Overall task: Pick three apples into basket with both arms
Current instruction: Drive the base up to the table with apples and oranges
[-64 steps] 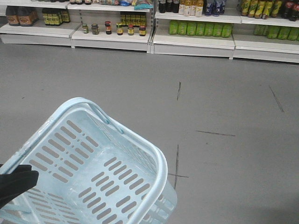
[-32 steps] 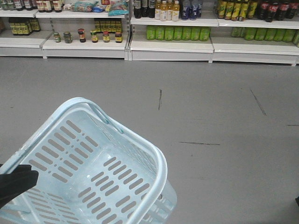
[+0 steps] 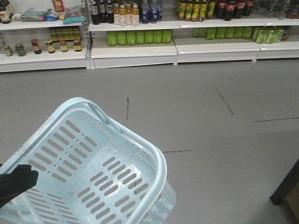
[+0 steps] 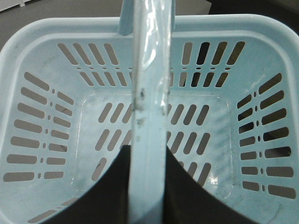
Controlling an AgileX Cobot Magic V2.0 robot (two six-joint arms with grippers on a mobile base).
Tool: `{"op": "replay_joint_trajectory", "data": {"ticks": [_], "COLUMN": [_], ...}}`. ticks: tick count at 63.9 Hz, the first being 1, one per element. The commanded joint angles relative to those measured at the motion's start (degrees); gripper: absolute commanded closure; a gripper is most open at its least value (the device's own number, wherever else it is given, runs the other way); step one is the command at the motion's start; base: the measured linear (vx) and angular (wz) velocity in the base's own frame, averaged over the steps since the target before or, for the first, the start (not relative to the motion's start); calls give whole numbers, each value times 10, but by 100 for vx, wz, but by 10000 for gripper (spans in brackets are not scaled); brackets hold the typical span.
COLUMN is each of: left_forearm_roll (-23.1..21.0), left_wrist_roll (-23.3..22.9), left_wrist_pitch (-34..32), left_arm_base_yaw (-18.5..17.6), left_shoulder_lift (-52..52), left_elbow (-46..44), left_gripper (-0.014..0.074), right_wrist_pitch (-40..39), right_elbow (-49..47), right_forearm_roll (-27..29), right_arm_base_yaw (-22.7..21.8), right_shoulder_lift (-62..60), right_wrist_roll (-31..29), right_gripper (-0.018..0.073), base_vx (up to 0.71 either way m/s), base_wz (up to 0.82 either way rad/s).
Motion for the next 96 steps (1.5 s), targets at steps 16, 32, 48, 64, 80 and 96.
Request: {"op": "replay_joint_trajectory", "data": {"ticks": [16, 32, 48, 64, 80, 96], "left_forearm_roll": [-27, -27, -27, -27, -27, -27], "left_wrist_roll": [-7, -7, -7, -7, -7, -7], "left_wrist_pitch": [-49, -49, -49, -49, -49, -49], "left_arm_base_yaw": [-1, -1, -1, -1, -1, -1], "left_shoulder_lift": [0, 0, 0, 0, 0, 0], "left_elbow": [-18, -18, -18, -18, -18, -18], "left_gripper": [603, 603, 603, 603, 603, 603], "right_wrist_pitch": [-40, -40, -40, -40, -40, -40], "right_elbow": [8, 8, 8, 8, 8, 8], "right_forearm_roll": [-3, -3, -3, -3, -3, -3], "right_arm_base_yaw": [-4, -4, -4, -4, -4, -4], "right_shoulder_lift": [-8, -8, -8, -8, -8, -8], "right_wrist_roll": [0, 0, 0, 0, 0, 0], "right_gripper": [565, 565, 565, 565, 565, 565], "base_vx": [22, 18, 16, 14, 13, 13], "base_wz": [-54, -65, -62, -55, -53, -52]}}
